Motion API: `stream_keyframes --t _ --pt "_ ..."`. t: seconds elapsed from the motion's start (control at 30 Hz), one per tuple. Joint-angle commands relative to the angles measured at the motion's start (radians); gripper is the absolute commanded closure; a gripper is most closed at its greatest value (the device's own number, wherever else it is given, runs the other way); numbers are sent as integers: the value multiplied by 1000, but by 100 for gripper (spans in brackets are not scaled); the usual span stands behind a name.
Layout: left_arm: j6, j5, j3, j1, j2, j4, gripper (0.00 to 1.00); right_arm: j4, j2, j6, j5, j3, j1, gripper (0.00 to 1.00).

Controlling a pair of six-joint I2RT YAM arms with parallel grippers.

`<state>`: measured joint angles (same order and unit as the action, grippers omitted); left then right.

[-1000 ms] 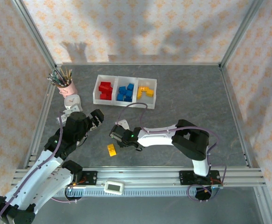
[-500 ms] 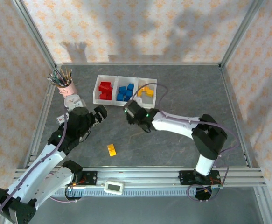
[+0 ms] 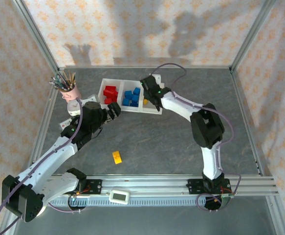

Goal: Sort the legos into containers by color
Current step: Place the lego in the container, then pick up the lego from the bottom-center of the table.

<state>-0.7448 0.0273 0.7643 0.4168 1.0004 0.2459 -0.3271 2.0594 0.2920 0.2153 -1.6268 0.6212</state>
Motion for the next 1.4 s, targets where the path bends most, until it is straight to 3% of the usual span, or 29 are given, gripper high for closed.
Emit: stream_keyframes --t 0.0,0.13,0.4,0.8,1.17,1.37 --pt "25 13 32 -6 12 -52 1 -53 40 -30 39 -76 -3 50" --pt "30 8 29 -7 11 -49 1 -49 11 -36 17 -83 -3 39" --pt "35 -10 10 -13 -45 -10 1 -13 -159 -24 -81 101 34 34" --pt "21 -71 -32 -16 -215 175 1 3 -390 69 -104 391 280 27" --pt "-43 -138 -53 -16 -369 361 1 40 -322 183 -93 438 589 20" --pt "-84 -181 -40 -16 -424 449 1 27 -218 208 -69 382 682 16"
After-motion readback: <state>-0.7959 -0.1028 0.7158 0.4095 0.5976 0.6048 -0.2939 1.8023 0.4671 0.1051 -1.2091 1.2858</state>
